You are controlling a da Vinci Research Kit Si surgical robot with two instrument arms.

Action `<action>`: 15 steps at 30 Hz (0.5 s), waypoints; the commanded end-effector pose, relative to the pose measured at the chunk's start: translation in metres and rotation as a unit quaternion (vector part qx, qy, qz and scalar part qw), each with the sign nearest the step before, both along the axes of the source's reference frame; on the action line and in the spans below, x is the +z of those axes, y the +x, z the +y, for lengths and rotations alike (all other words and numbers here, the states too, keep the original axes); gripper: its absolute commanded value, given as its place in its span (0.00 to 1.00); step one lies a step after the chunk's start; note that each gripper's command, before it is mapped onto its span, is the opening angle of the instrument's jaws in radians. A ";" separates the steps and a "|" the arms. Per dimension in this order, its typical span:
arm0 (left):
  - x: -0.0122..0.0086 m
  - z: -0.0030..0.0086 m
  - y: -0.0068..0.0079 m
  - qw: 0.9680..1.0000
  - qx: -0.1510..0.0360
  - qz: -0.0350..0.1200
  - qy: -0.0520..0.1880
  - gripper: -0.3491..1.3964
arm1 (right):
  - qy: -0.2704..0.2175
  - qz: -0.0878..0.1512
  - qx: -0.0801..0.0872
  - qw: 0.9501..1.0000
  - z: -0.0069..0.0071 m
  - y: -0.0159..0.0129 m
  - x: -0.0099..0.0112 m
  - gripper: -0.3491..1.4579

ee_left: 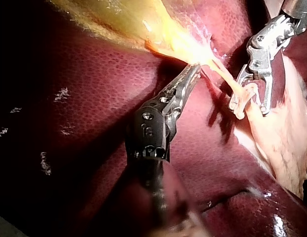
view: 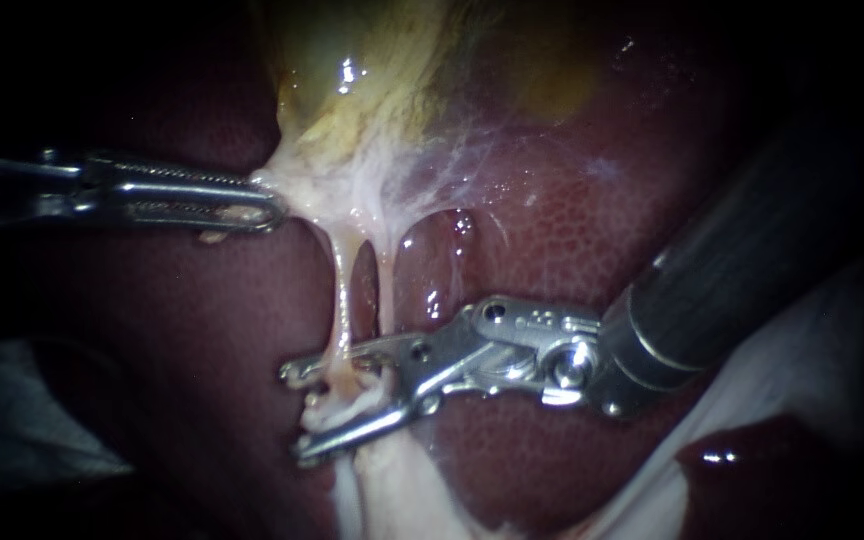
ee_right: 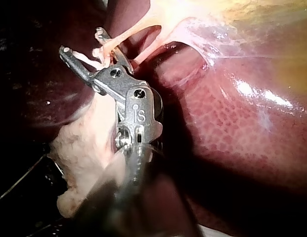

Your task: Clipping second clip left tube

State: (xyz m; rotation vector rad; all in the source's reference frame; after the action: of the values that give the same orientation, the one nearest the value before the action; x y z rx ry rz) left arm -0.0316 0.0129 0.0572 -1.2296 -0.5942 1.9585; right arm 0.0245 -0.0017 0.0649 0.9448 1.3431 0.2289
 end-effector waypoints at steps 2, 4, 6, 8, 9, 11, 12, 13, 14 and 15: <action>0.0000 0.0000 0.0000 1.000 0.000 0.000 0.000 0.00 | 0.000 -0.001 0.002 1.000 0.0003 -0.0001 -0.0002 0.39; 0.0000 0.0000 0.0000 1.000 0.000 0.000 0.000 0.00 | 0.002 -0.001 0.003 1.000 0.0006 -0.0002 -0.0004 0.36; 0.0000 0.0000 -0.0001 1.000 0.000 0.000 0.000 0.00 | 0.002 -0.001 0.003 1.000 0.0008 -0.0005 -0.0006 0.29; 0.0000 0.0000 -0.0001 1.000 0.000 0.000 0.000 0.00 | 0.009 -0.002 0.002 1.000 0.0010 -0.0008 -0.0008 0.21; 0.0000 0.0000 -0.0001 1.000 0.000 0.000 0.000 0.00 | 0.015 -0.004 0.002 1.000 0.0011 -0.0009 -0.0008 0.18; 0.0000 0.0000 -0.0001 1.000 0.000 0.000 0.000 0.00 | 0.023 -0.007 0.001 1.000 0.0012 -0.0011 -0.0009 0.10; 0.0000 0.0000 -0.0001 1.000 0.000 0.000 0.000 0.00 | 0.026 -0.008 0.001 1.000 0.0012 -0.0011 -0.0009 0.06; 0.0000 0.0000 -0.0001 1.000 0.000 0.000 0.000 0.00 | 0.029 -0.010 0.002 1.000 0.0012 -0.0012 -0.0009 0.03; 0.0000 0.0000 -0.0001 1.000 0.000 0.000 0.000 0.00 | 0.031 -0.011 0.001 0.999 0.0012 -0.0013 -0.0009 0.00; 0.0000 0.0000 -0.0001 1.000 0.000 0.000 0.000 0.00 | 0.034 -0.012 0.001 0.999 0.0012 -0.0014 -0.0009 0.00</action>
State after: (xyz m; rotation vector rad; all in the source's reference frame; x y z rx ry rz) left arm -0.0317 0.0129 0.0571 -1.2293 -0.5938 1.9581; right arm 0.0230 -0.0004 0.0641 0.9954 1.3199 0.2926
